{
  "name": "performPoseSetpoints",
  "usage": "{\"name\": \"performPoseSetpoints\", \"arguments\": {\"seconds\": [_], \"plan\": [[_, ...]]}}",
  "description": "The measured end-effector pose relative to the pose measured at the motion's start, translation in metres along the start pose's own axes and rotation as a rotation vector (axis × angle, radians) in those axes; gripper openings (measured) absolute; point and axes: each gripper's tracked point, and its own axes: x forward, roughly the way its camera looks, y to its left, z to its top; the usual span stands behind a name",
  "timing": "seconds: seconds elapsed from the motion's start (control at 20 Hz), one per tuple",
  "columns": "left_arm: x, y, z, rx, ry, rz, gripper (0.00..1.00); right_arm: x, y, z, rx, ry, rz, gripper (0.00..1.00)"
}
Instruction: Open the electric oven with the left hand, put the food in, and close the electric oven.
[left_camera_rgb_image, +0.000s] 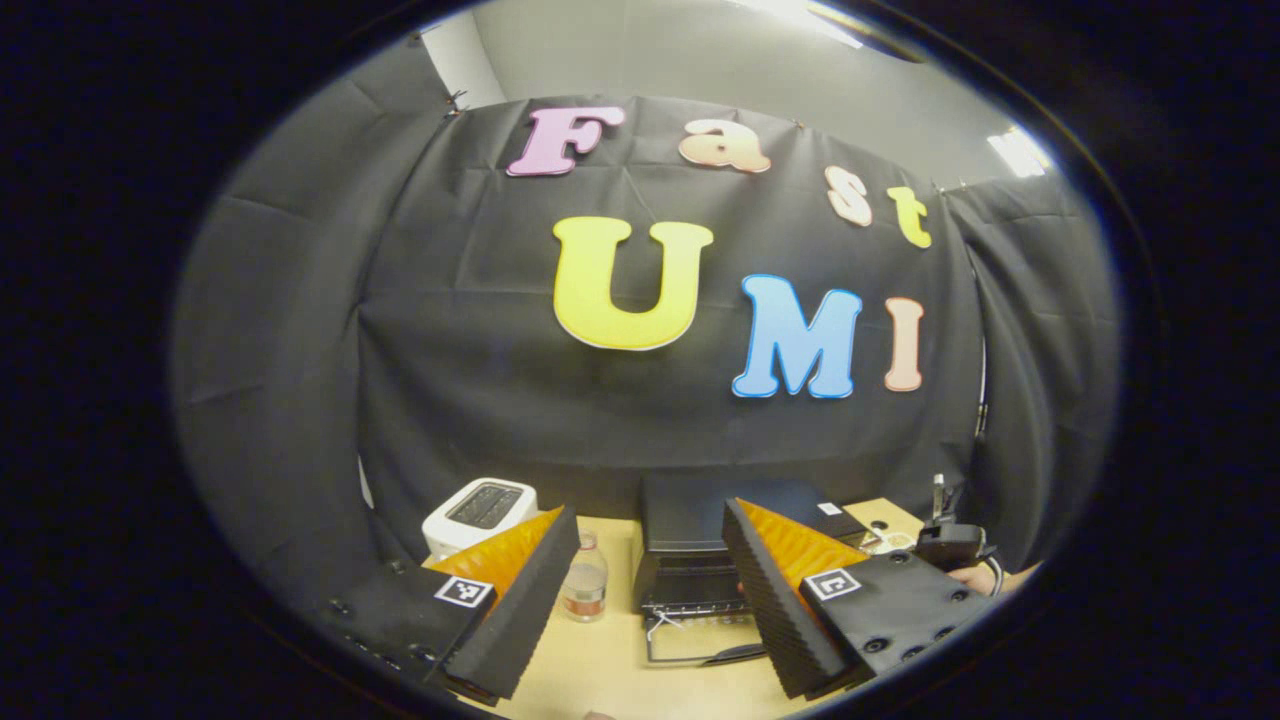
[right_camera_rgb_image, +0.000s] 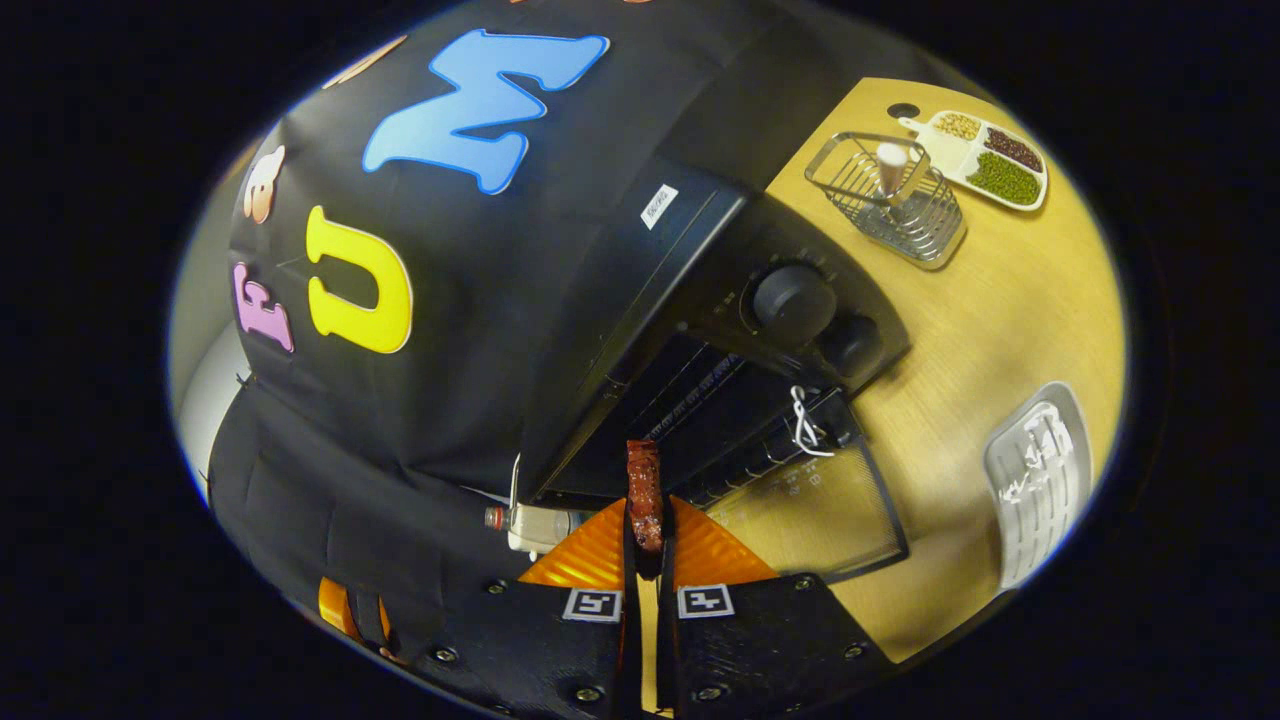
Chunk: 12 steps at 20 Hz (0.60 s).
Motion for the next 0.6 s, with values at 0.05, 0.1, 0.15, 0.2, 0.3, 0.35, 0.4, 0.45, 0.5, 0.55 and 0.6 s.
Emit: {"name": "performPoseSetpoints", "arguments": {"seconds": [0.05,0.1,0.15,0.2,0.3,0.35,0.4,0.45,0.5,0.55,0.6], "plan": [[-0.001,0.008,-0.002,-0.005,0.006,0.019,0.97,0.013,-0.001,-0.001,0.0,-0.003,-0.007,0.06],[-0.003,0.015,-0.004,-0.013,0.012,0.034,0.97,0.027,-0.003,0.0,0.006,-0.007,-0.018,0.06],[-0.006,0.021,-0.005,-0.023,0.015,0.047,0.97,0.042,-0.004,-0.003,0.023,-0.008,-0.028,0.06],[-0.006,0.025,-0.005,-0.03,0.018,0.056,1.0,0.053,-0.005,-0.003,0.044,-0.012,-0.031,0.06],[-0.009,0.035,-0.006,-0.026,0.021,0.072,0.97,0.068,-0.007,0.0,0.081,-0.032,-0.027,0.06],[-0.012,0.04,-0.005,-0.017,0.022,0.083,0.97,0.072,-0.005,0.003,0.099,-0.052,-0.022,0.06],[-0.013,0.044,-0.004,-0.01,0.022,0.089,1.0,0.078,-0.008,0.009,0.112,-0.074,-0.036,0.06],[-0.014,0.046,-0.005,-0.01,0.025,0.091,1.0,0.081,-0.013,0.014,0.117,-0.1,-0.062,0.06],[-0.012,0.046,-0.007,-0.011,0.027,0.092,0.96,0.085,-0.017,0.019,0.106,-0.118,-0.086,0.11],[-0.011,0.046,-0.007,-0.014,0.029,0.092,0.97,0.081,-0.023,0.021,0.069,-0.125,-0.131,0.13],[-0.01,0.047,-0.007,-0.019,0.03,0.089,1.0,0.08,-0.027,0.023,0.019,-0.133,-0.165,0.19]]}}
